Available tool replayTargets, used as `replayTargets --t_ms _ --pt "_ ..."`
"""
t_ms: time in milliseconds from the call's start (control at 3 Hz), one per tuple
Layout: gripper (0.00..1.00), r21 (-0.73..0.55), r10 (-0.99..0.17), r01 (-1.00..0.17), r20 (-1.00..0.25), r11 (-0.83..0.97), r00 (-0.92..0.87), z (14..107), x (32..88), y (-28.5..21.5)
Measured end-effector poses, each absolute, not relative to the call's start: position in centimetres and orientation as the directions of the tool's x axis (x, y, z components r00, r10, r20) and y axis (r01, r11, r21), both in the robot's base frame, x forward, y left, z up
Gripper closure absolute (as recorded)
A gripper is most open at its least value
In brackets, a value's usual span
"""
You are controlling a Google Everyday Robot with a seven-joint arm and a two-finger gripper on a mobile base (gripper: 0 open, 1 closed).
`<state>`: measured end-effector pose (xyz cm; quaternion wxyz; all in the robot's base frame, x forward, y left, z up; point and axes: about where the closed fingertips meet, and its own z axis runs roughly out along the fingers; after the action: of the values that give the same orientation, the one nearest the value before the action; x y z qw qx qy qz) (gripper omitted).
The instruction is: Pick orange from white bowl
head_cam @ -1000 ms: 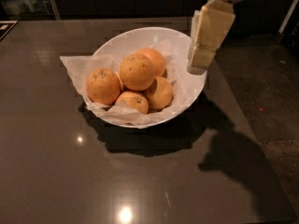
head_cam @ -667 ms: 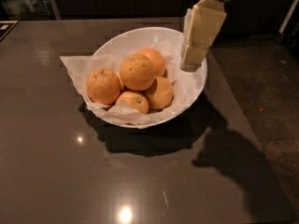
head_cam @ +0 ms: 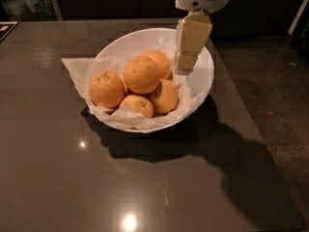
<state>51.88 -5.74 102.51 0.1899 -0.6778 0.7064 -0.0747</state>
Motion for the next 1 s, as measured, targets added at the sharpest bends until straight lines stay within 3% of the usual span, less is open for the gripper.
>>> replayTargets --t_ms 333,1000 --pt "0.17 -0.337 -0.989 -0.940 -0.146 0.057 -0.008 101.3 52.8 -5.3" --pt "0.19 -0.290 -0.993 -0.957 -0.109 -0.011 0.044 99.0 54.1 -3.1"
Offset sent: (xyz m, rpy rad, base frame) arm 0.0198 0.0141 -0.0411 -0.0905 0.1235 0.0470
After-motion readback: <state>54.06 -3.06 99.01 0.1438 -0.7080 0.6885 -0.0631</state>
